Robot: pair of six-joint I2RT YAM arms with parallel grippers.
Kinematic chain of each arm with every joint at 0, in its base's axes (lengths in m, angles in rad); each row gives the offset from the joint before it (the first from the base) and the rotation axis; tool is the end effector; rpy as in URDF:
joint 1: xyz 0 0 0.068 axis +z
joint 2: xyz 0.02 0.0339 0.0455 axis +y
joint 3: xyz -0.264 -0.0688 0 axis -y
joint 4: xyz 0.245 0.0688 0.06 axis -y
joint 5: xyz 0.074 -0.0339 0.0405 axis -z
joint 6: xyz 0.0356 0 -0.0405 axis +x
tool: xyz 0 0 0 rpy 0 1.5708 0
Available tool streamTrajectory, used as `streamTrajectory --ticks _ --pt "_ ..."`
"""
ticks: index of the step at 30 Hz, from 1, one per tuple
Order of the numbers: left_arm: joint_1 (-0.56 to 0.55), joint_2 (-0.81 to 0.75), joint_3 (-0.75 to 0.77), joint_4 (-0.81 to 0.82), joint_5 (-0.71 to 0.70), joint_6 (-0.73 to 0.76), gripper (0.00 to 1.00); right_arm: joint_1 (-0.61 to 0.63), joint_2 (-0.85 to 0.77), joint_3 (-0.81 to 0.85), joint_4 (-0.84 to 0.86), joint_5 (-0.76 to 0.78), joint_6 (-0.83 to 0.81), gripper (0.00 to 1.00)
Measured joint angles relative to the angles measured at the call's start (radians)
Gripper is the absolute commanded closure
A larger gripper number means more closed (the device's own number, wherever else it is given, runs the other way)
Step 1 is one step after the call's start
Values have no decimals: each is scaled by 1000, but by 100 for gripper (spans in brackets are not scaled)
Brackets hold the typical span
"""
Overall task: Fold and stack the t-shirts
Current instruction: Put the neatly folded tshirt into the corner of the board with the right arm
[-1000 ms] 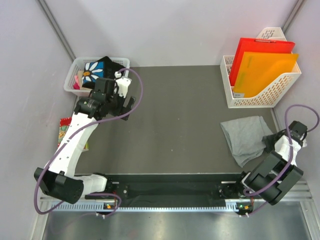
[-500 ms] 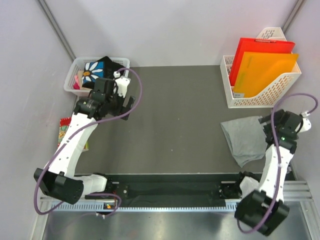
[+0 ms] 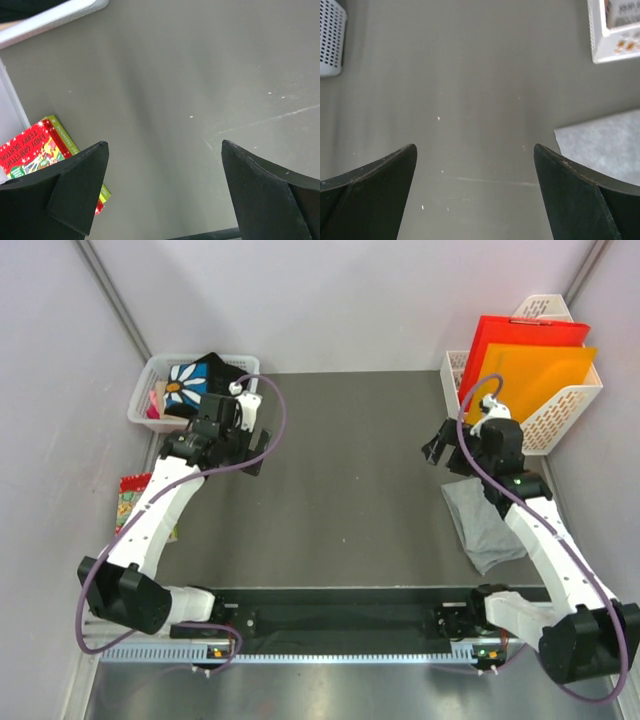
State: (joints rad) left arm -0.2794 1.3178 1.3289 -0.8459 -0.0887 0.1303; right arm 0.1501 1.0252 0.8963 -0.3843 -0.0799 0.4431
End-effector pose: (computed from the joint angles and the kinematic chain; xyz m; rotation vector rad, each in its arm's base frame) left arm 0.2621 -0.0719 0.3507 0.4482 2.3594 0.0373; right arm 0.2261 0.0371 0.3134 0.2595 2.0968 0.4415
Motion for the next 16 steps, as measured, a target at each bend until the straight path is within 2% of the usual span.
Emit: streamTrajectory --ticks 16 --pt "105 -35 -88 90 0 -21 1 281 301 327 32 -5 -69 0"
